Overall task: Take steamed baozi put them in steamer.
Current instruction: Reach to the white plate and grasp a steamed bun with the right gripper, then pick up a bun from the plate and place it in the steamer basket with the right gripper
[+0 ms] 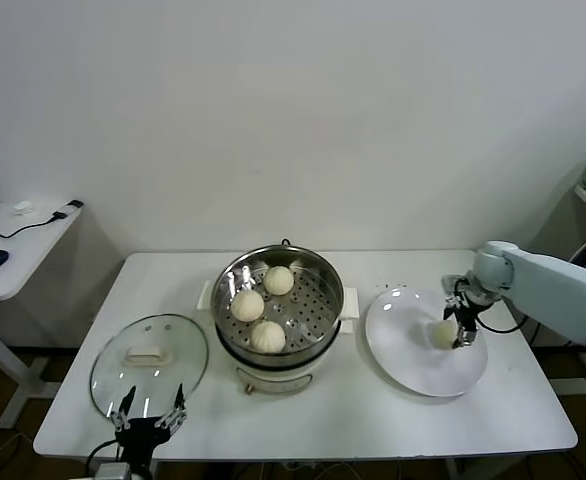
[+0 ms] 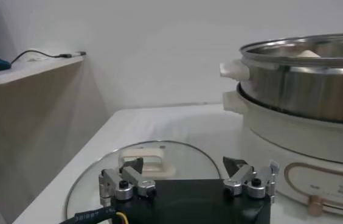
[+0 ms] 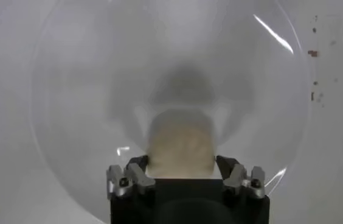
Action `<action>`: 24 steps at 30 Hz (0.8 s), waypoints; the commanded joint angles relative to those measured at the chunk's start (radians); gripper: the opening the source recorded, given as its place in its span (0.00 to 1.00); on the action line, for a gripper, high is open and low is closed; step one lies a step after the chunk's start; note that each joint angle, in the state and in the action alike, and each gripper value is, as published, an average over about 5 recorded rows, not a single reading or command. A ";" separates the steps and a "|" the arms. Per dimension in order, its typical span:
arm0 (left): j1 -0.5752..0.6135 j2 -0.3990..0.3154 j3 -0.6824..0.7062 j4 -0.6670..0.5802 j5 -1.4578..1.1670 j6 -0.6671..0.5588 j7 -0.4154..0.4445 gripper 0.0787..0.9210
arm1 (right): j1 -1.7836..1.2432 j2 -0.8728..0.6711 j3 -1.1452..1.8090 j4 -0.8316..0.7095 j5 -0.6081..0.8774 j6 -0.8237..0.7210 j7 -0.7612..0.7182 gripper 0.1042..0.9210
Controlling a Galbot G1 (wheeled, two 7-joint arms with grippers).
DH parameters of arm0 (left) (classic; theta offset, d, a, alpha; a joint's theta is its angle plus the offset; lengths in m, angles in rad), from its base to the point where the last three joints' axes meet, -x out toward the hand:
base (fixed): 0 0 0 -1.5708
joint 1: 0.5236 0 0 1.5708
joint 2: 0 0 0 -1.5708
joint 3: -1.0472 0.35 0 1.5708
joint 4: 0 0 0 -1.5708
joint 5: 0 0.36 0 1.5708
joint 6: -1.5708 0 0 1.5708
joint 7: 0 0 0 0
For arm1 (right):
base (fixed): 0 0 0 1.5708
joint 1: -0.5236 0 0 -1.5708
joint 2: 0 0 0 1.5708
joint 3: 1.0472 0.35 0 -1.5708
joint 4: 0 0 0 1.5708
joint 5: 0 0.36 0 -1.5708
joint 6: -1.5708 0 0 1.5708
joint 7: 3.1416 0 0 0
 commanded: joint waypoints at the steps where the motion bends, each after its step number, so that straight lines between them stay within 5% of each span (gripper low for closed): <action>1: 0.003 0.001 0.002 -0.008 0.000 0.003 0.000 0.88 | 0.030 0.000 -0.013 0.029 0.013 -0.006 -0.010 0.71; 14: 0.003 0.011 0.015 -0.035 0.000 0.015 0.003 0.88 | 0.761 0.073 -0.523 0.398 0.522 -0.062 -0.024 0.67; 24: -0.001 0.022 0.020 -0.057 -0.010 0.016 0.007 0.88 | 0.928 0.315 -0.476 0.540 0.837 -0.161 0.051 0.67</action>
